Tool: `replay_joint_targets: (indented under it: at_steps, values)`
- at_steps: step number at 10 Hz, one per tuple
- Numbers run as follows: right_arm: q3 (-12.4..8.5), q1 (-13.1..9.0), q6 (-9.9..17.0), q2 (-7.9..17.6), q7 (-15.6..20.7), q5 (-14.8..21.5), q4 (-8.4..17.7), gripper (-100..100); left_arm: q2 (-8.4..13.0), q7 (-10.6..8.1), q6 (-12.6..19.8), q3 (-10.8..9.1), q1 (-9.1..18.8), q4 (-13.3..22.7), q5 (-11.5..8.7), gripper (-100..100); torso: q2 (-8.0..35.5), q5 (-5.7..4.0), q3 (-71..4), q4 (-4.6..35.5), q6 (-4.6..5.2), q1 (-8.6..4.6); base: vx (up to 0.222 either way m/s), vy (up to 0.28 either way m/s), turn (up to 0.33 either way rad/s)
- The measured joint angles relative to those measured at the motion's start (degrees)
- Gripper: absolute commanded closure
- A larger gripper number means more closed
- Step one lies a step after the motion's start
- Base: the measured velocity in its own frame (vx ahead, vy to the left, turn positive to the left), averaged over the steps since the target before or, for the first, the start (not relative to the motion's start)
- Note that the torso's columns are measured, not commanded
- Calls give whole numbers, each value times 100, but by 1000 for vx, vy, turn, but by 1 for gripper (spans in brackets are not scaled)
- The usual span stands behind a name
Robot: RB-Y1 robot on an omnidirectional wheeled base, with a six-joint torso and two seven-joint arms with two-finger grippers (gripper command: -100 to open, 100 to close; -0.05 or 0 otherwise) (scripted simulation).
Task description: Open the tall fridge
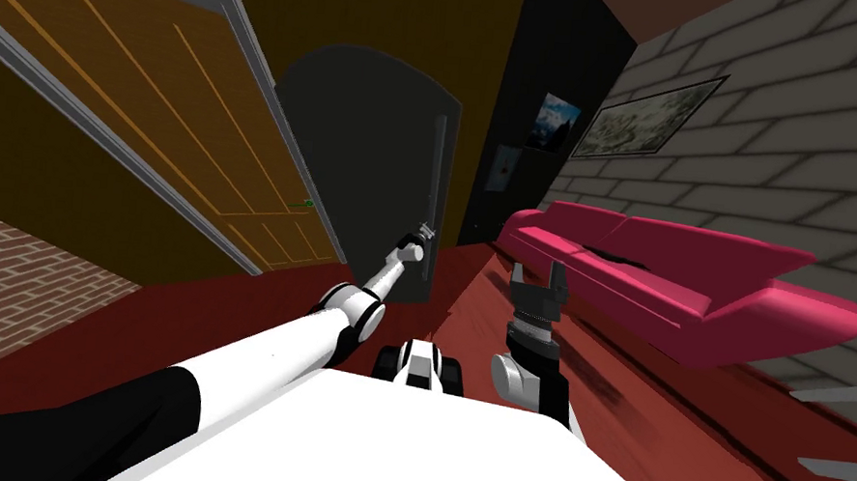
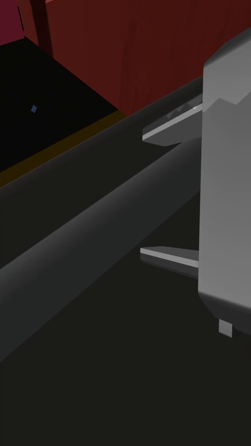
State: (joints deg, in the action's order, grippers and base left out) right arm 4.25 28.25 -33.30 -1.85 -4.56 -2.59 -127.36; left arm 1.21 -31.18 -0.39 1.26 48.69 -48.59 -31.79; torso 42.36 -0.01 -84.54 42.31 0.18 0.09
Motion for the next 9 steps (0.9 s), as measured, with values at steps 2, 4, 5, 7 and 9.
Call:
replay_joint_targets:
  at_steps: [2, 4, 5, 7, 9]
  values:
    - [-1, -1, 0, 1, 0, 0, 0, 0, -20, -99, -77, 265, 71, 92, -92, 100, 2, 2, 2, -1, -22, 4, -104, 192, -94]
    - [0, 0, 0, 0, 0, 0, 0, 0, -95, -75, 25, 312, -16, -62, -72, 100, -9, -3, -4, -2, -31, -12, -123, 174, -99]
    - [-1, -1, 0, 1, 0, 0, 0, 0, -159, -58, 87, 346, -94, -216, -56, 100, -1, 1, 1, -3, -16, 14, -118, 211, -113]
    - [-1, -1, 0, 1, 0, 0, 0, 0, -168, -125, 60, 581, -71, -194, -135, 100, -6, -1, -4, -4, -36, 9, -173, 225, -139]
    - [0, -1, 0, 0, 0, 0, 1, 0, -209, -172, 61, 771, -73, -226, -179, 100, -8, -2, -3, -5, -36, -6, -166, 209, -89]
